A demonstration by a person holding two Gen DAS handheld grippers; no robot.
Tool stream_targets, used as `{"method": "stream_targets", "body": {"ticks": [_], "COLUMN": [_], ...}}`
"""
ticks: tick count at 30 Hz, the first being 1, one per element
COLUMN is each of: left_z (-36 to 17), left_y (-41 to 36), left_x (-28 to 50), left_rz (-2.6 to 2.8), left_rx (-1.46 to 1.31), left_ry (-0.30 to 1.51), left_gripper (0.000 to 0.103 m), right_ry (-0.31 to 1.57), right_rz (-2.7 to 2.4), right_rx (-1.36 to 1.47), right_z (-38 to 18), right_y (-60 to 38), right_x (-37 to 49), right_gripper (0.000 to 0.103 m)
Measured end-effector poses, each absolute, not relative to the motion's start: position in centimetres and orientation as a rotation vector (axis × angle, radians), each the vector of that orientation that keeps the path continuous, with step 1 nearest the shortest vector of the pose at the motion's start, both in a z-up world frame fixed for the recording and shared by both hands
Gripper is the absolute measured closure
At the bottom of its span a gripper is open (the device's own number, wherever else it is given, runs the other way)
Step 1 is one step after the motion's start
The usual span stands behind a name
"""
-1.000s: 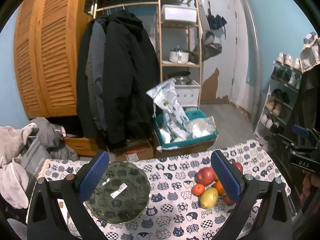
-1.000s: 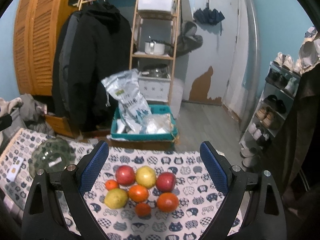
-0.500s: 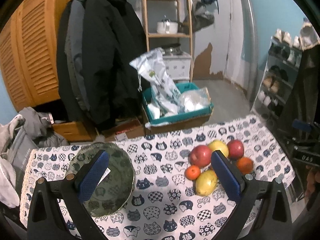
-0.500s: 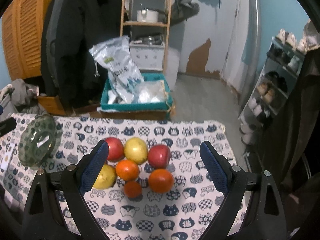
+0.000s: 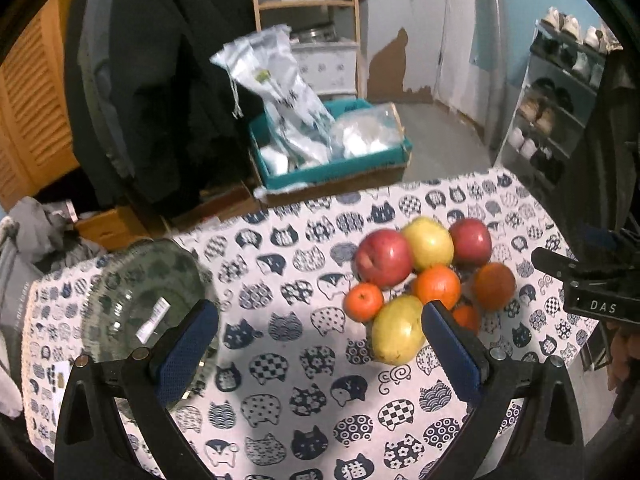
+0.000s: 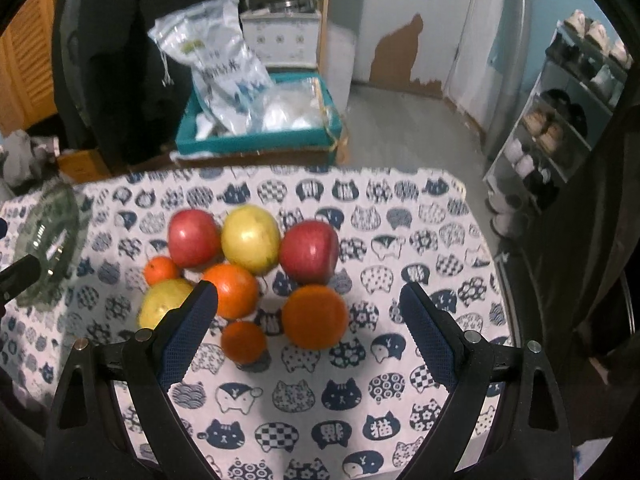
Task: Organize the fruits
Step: 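Lower the right tool onto the large orange while the left tool approaches the green mango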
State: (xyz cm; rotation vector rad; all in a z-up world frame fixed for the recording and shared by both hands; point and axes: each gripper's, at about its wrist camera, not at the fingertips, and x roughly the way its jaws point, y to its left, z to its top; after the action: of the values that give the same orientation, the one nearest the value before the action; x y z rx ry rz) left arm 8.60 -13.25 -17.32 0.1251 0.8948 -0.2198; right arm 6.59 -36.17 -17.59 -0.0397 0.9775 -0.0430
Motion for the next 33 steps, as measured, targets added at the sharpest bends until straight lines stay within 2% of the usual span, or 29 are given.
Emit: {"method": "stream_targets", "body": {"ticks": [30,33], "left_z": [-26.6,-27.4], "left_y": [-18.3,-19.0], "left_x": [12.3,12.6], "left_rz": [-0.287,-0.298], "left_rx": [0.157,0.158], "left_ry": [1.120,1.142], "left_gripper": [0.000,0.000], "right_ry": [1.291,1.310], "right_rz": [-0.028,-0.011], "right_rx": [0.036,0.038], "right_z": [-30.4,-31.1], "right_y": [-38.9,-38.6], "right_x": [12.0,12.5], "right_gripper": [0.012,0.020]}}
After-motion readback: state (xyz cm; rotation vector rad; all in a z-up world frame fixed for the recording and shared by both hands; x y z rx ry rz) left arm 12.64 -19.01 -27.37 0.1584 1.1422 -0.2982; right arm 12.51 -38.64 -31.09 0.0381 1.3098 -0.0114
